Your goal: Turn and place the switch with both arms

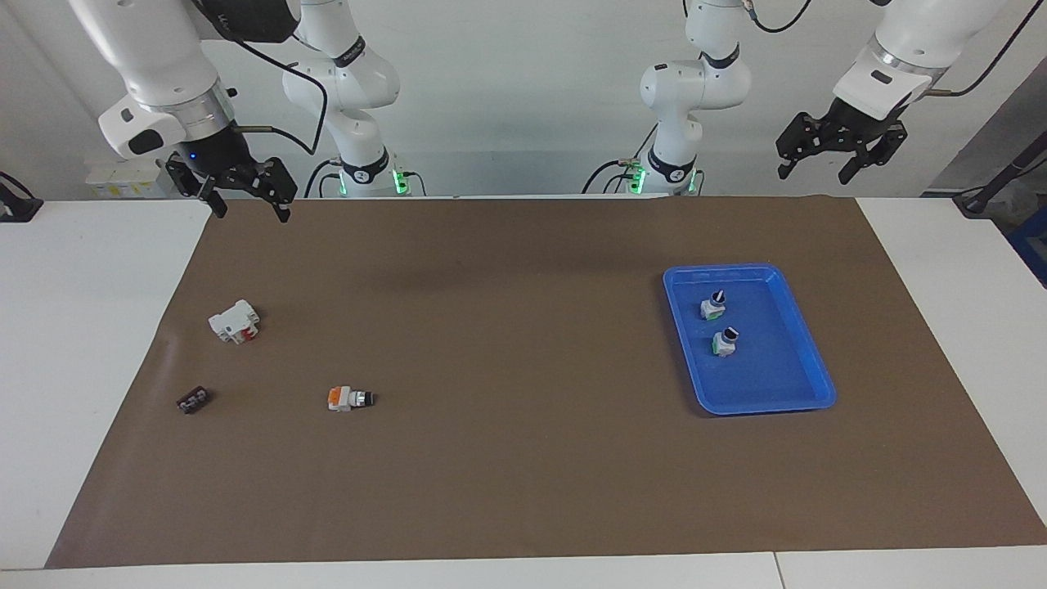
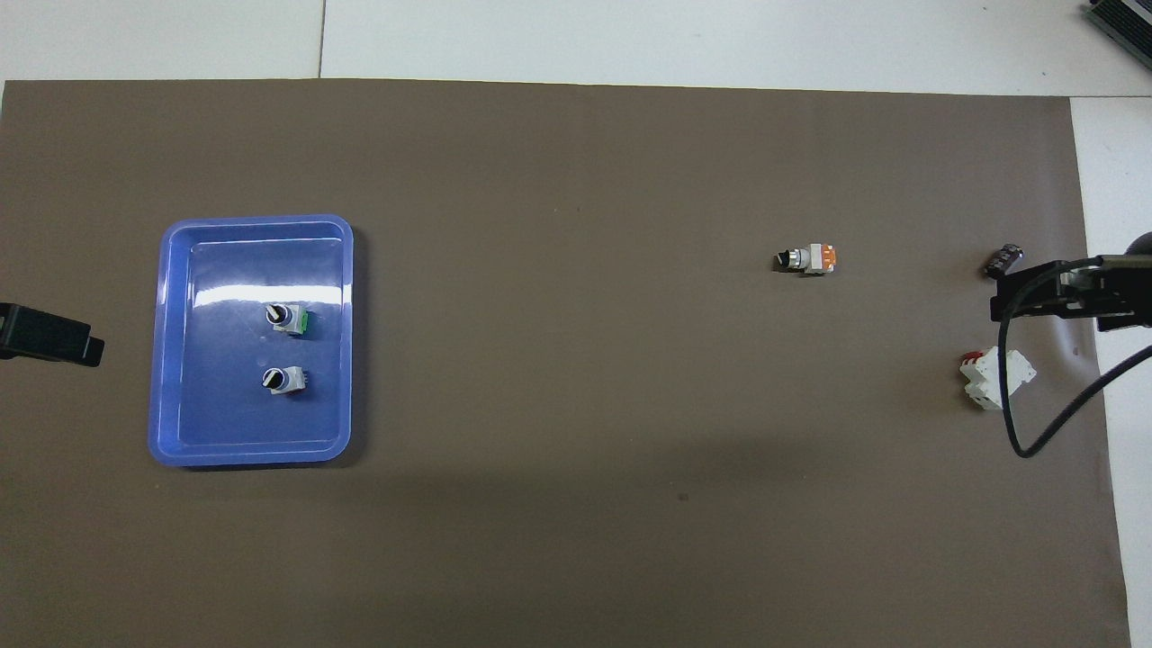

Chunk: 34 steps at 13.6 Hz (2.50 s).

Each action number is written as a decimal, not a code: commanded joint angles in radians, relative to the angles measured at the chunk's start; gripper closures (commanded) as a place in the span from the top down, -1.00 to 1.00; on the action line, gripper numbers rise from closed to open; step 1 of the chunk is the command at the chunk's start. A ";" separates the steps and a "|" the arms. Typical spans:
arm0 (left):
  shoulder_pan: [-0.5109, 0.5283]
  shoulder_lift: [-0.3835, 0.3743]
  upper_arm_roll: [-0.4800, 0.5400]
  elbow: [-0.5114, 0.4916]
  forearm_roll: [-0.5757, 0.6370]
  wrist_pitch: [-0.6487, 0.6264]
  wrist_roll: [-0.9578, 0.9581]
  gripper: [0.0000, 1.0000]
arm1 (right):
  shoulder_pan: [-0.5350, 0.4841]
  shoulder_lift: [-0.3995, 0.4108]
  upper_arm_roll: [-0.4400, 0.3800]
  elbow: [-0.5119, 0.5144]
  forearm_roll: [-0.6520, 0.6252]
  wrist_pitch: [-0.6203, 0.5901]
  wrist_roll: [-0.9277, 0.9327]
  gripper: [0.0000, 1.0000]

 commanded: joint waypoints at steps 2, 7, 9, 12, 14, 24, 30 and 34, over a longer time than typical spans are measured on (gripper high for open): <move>0.010 -0.025 -0.005 -0.026 0.015 0.003 -0.008 1.00 | -0.003 -0.001 -0.001 -0.003 0.009 -0.016 0.007 1.00; 0.010 -0.025 -0.005 -0.028 0.015 0.004 -0.008 1.00 | -0.003 -0.001 -0.001 -0.004 0.009 -0.016 0.008 1.00; 0.010 -0.025 -0.006 -0.026 0.015 0.004 -0.008 1.00 | -0.003 -0.001 -0.001 -0.004 0.009 -0.015 0.011 1.00; 0.010 -0.027 -0.005 -0.026 0.015 0.003 -0.008 1.00 | -0.002 -0.003 -0.001 -0.004 0.009 -0.016 0.011 1.00; 0.010 -0.027 -0.006 -0.026 0.015 0.003 -0.008 1.00 | -0.002 -0.004 -0.001 -0.004 0.009 -0.016 0.013 1.00; 0.010 -0.025 -0.005 -0.026 0.015 0.004 -0.008 1.00 | -0.002 -0.006 -0.001 -0.012 0.009 -0.015 0.010 1.00; 0.010 -0.025 -0.005 -0.026 0.015 0.003 -0.008 1.00 | -0.002 -0.013 0.000 -0.027 0.009 -0.002 -0.001 1.00; 0.010 -0.025 -0.006 -0.028 0.015 0.003 -0.008 1.00 | -0.002 -0.006 -0.001 -0.034 0.008 0.024 0.000 1.00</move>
